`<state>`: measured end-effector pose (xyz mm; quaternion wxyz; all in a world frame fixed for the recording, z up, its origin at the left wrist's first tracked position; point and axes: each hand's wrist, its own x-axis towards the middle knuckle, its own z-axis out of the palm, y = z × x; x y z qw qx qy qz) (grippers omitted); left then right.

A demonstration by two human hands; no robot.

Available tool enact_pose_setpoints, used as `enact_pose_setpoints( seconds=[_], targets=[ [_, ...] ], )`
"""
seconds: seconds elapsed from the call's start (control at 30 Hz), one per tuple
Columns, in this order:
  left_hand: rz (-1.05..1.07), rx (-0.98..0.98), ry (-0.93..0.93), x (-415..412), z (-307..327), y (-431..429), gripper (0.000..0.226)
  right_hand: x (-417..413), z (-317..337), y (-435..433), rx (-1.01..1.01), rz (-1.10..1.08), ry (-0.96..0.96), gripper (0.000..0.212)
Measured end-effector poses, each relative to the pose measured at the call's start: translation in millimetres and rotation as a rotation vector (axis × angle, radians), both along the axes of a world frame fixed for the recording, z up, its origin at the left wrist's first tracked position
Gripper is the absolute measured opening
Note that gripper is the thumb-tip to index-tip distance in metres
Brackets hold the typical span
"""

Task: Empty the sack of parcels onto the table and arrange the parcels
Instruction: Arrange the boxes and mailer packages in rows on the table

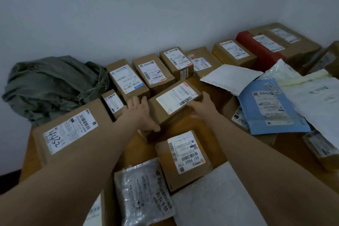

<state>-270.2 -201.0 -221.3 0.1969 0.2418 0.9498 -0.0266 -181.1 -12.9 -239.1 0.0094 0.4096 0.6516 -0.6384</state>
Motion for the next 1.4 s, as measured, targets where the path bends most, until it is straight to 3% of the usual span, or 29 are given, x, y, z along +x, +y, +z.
enact_pose_setpoints(
  seconds=[0.1,0.23,0.33,0.47,0.53,0.6,0.63,0.7,0.8,1.0,1.1,1.17,1.3,1.4],
  targets=[
    [0.037,-0.041,0.0,0.4,5.2,-22.8,0.13,-8.7,1.8,-21.5,-0.084,0.075,0.023,0.087],
    [0.121,-0.021,0.019,6.9,10.5,-39.4,0.129,-8.2,2.6,-33.5,-0.029,0.266,-0.007,0.089],
    [0.119,0.147,0.089,21.3,17.7,-30.7,0.109,4.4,3.3,-26.0,0.114,0.239,-0.02,0.079],
    [0.029,0.49,0.227,53.5,33.2,-7.5,0.072,45.9,-1.9,-6.0,0.376,0.233,-0.064,0.05],
    [-0.108,0.578,0.165,74.0,39.8,4.6,0.067,74.8,-2.6,-0.4,0.495,0.33,-0.134,0.04],
    [-0.289,0.531,0.019,93.4,42.1,14.1,0.066,102.5,-1.0,-2.3,0.573,0.511,-0.252,0.036],
    [-0.369,0.446,-0.083,104.5,42.7,17.2,0.07,117.5,0.6,-6.0,0.572,0.628,-0.333,0.038],
    [-0.483,0.2,-0.269,124.6,39.7,21.2,0.082,147.8,-2.6,-14.2,0.526,0.827,-0.506,0.062],
    [-0.631,-0.116,-0.213,147.1,33.9,19.3,0.087,186.3,-16.8,-32.4,0.739,1.06,-0.617,0.11],
    [-0.604,-0.057,-0.061,161.4,30.4,-6.4,0.072,205.9,-31.4,-69.9,1.061,1.242,-0.657,0.127],
    [-0.564,-0.041,-0.025,165.1,26.2,-15.9,0.071,208.4,-31.3,-82.3,1.191,1.223,-0.665,0.109],
    [-0.573,-0.041,-0.024,165.3,19.3,-23.2,0.072,213.6,-25.0,-86.1,1.221,1.125,-0.646,0.083],
    [-0.465,0.055,-0.133,168.0,8.5,-38.5,0.078,227.0,11.2,-77.0,1.158,0.883,-0.557,0.038],
    [-0.309,0.254,-0.081,175.1,15.3,-44.2,0.063,238.5,56.5,-70.0,1.057,0.767,-0.5,0.019]
  ],
)
